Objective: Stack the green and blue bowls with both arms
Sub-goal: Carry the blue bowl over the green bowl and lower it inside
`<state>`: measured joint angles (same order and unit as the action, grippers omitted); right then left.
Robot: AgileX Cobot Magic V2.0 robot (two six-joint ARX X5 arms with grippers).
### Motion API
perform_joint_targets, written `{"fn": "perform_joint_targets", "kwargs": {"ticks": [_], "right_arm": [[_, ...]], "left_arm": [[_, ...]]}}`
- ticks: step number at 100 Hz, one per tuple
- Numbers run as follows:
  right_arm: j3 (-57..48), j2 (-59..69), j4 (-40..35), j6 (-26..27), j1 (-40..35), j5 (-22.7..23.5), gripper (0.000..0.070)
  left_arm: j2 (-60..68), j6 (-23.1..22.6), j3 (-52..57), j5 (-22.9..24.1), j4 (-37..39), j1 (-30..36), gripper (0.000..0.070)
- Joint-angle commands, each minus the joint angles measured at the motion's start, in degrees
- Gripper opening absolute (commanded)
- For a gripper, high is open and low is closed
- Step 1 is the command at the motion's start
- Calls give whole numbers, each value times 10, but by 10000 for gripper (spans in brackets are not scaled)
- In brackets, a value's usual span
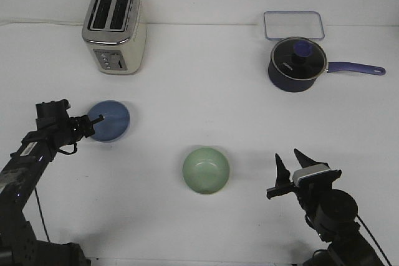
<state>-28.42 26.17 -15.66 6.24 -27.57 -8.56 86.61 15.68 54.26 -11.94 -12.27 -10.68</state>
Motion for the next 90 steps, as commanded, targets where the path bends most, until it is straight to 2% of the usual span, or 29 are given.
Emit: {"fn": "perform_joint_targets", "kwargs": {"ticks": [1, 17, 35, 58, 70, 90], "right_arm": [[0, 2, 5, -2, -2, 2, 336], [0, 2, 5, -2, -2, 2, 335], [0, 2, 5, -2, -2, 2, 335], [0, 2, 5, -2, -2, 2, 335], [0, 2, 5, -1, -2, 2, 335], [0, 2, 5, -1, -2, 2, 335]], "left_arm": [[0, -12, 16, -20, 0, 4, 14], [-55, -14, 19, -70, 0, 37, 14], [-135, -15, 19, -104, -11, 128, 14], [-162, 5, 19, -103, -11, 298, 14], [-141, 11, 19, -73, -3, 379, 14], [-94, 15, 19, -56, 25, 462, 14]]}}
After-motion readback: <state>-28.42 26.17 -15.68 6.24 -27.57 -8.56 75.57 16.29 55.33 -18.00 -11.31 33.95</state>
